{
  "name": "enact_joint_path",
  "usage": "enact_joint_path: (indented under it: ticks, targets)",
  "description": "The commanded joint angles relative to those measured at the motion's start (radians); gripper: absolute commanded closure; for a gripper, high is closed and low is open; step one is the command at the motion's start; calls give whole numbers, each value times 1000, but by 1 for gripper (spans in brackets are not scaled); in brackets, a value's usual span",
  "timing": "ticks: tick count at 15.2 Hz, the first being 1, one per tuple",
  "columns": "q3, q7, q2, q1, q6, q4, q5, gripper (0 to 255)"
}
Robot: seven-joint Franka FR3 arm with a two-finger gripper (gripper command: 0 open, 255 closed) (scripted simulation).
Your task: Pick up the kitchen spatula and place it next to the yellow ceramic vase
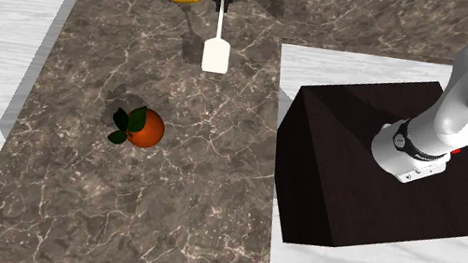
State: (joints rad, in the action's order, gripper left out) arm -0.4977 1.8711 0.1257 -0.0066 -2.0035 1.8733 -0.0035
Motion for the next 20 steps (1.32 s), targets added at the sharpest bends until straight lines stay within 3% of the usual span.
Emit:
enact_joint_path:
  ticks: [1,20]
  targets:
    - [0,3,9,-2,-27,19,5,255]
    - [14,34,113,-17,-241,141,64,255]
